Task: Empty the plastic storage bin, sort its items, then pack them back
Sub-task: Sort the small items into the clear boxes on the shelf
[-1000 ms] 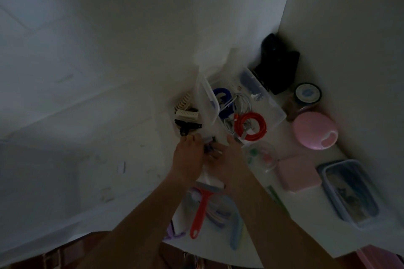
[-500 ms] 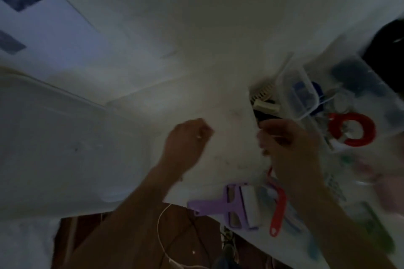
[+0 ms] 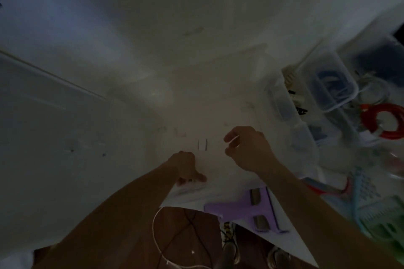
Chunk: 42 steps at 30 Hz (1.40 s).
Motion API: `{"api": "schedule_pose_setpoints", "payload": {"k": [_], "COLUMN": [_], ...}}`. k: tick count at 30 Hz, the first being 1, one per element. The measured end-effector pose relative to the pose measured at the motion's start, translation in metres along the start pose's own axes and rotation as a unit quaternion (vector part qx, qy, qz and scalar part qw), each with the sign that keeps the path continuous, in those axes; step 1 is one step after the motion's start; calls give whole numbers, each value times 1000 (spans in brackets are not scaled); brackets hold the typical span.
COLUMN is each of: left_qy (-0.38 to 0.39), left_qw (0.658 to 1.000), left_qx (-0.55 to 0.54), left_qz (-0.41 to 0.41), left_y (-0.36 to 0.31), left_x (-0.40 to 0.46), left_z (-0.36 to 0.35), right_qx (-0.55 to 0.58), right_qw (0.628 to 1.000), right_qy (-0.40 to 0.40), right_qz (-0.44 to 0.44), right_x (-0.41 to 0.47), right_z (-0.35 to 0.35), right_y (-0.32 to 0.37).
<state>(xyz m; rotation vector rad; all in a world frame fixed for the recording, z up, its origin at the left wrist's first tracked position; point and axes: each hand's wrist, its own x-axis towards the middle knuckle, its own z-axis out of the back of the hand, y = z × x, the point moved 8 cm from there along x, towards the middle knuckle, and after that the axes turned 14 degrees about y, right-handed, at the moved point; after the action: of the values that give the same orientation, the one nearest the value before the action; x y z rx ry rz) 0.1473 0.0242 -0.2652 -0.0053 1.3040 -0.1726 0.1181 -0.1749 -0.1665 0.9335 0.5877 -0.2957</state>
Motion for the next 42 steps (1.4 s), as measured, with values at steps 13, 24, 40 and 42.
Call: {"api": "schedule_pose_setpoints", "payload": {"k": [13,24,40,42], "left_qy": [-293,-217,-57,-31], "left_qw": [863,800,922,934], "left_qx": [-225,-28,-32,-58], "left_qz": [-344,-559,-383,-351], "left_y": [-121,-427,-550,-553], "left_x": [-170,-213,-115,-98], "left_z": [63,-112,-228,-237], "right_qx": [291,542,324,285], "right_qw": [948,762,774,778], "right_qy": [-116,-350,-457,-451], "right_qz": [56,-47,-294,-330], "right_x": [-88,-303,-337,-338], "right_z": [56,150,225,223], "right_y": [-15,-253,-498,-511]}}
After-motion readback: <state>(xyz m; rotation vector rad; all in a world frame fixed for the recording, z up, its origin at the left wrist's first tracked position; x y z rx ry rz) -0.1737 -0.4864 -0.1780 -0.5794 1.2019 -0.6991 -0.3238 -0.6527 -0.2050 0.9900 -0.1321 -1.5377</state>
